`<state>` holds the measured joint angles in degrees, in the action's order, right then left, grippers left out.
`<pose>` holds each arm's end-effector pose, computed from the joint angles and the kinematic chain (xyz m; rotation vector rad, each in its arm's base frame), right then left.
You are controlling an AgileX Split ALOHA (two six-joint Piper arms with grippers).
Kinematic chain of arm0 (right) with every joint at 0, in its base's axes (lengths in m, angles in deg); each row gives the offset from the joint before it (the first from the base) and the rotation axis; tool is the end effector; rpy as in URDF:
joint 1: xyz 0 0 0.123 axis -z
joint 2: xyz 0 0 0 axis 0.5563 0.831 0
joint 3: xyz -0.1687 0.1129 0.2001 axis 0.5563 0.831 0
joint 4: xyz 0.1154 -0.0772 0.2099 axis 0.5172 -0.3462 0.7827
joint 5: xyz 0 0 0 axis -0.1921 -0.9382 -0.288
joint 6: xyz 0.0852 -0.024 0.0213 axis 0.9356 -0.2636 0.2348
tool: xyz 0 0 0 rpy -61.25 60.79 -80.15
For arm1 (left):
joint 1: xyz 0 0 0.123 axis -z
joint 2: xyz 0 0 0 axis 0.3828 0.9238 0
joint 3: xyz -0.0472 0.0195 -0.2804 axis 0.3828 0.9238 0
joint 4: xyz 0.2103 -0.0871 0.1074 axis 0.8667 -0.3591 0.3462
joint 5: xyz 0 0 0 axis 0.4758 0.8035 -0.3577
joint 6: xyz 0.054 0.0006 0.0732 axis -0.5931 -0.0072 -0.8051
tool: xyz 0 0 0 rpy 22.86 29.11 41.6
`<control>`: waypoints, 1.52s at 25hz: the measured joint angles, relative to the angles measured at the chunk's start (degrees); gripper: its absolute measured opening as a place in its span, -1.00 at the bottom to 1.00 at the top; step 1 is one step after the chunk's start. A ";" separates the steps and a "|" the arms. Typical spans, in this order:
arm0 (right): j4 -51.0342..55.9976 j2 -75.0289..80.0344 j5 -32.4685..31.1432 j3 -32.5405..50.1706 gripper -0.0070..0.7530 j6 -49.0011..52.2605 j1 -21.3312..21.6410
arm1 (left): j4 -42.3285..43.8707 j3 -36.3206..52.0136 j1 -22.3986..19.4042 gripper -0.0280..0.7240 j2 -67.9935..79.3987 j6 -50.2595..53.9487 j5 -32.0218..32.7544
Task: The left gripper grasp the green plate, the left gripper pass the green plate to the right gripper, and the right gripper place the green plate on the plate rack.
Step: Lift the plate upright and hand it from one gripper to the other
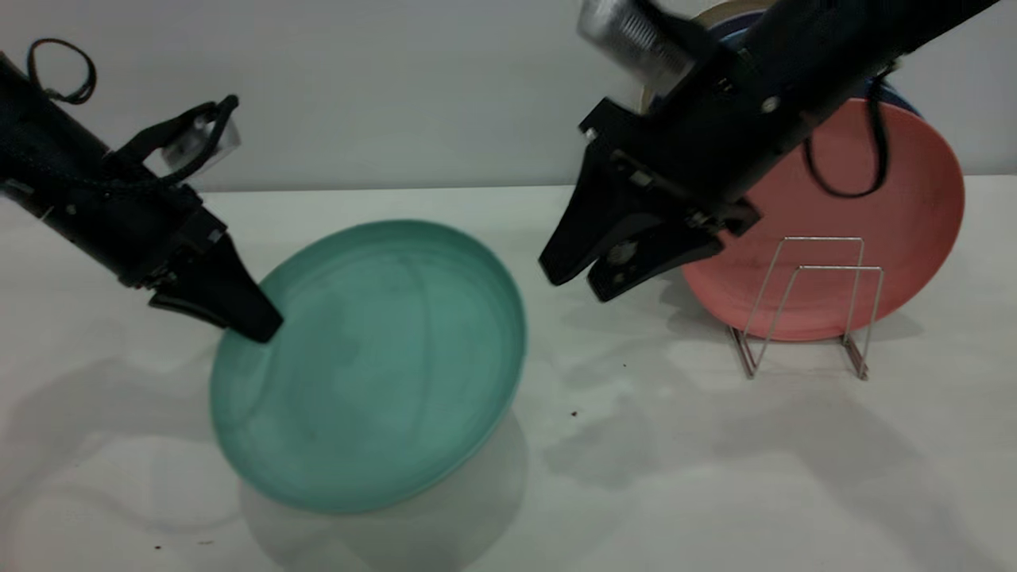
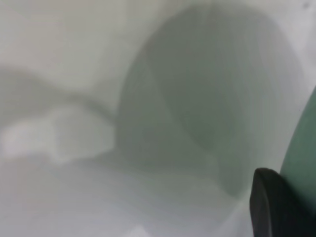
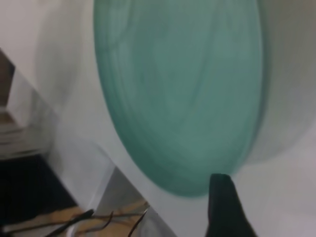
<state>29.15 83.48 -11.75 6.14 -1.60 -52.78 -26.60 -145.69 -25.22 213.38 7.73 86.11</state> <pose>0.3641 0.1890 0.1445 -0.6534 2.6937 1.0951 0.3927 -0.0328 0.0846 0.6261 2.7090 -0.7917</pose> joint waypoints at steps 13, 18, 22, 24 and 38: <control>3.60 3.86 -3.63 -2.99 0.23 -0.05 0.04 | -2.22 0.00 1.89 -0.88 0.00 -1.82 0.63; 2.81 3.88 -2.81 -2.99 0.23 -0.05 0.10 | -2.56 0.00 1.95 -0.88 0.00 -1.94 1.49; 4.96 4.17 -1.61 -3.01 0.23 -0.05 0.10 | -7.08 0.00 2.47 -0.88 0.00 -2.58 1.51; 5.88 4.44 -0.41 -3.01 0.21 0.02 0.10 | -8.63 0.00 3.06 -0.88 0.00 -3.06 1.51; 5.49 5.23 2.19 -3.01 -0.72 -2.95 0.15 | -10.79 0.00 3.66 -0.20 -0.11 0.81 1.45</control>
<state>34.64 88.70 -9.56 3.13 -4.56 -52.63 -37.39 -145.69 -21.56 213.28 8.53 87.57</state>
